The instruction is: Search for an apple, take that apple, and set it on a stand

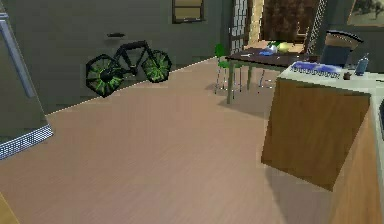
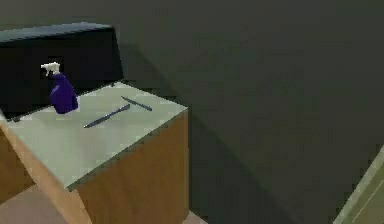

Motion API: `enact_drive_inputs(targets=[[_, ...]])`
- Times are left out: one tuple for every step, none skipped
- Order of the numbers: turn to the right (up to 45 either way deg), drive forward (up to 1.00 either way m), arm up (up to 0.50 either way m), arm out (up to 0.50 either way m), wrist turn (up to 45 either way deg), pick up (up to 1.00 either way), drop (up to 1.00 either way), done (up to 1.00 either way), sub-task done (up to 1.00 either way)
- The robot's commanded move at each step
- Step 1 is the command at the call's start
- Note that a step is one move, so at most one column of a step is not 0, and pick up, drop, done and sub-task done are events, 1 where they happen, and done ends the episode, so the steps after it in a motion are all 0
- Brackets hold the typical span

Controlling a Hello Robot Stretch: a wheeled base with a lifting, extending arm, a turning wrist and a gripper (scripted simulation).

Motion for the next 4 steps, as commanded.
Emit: enact_drive_inputs(targets=[[0.0,0.60,0.00,0.00,0.0,0.00,0.00,0.00,0.00],[45.0,0.00,0.00,0.00,0.0,0.00,0.00,0.00,0.00],[0.0,0.75,0.00,0.00,0.0,0.00,0.00,0.00,0.00],[-33.0,0.00,0.00,0.00,0.0,0.00,0.00,0.00,0.00]])
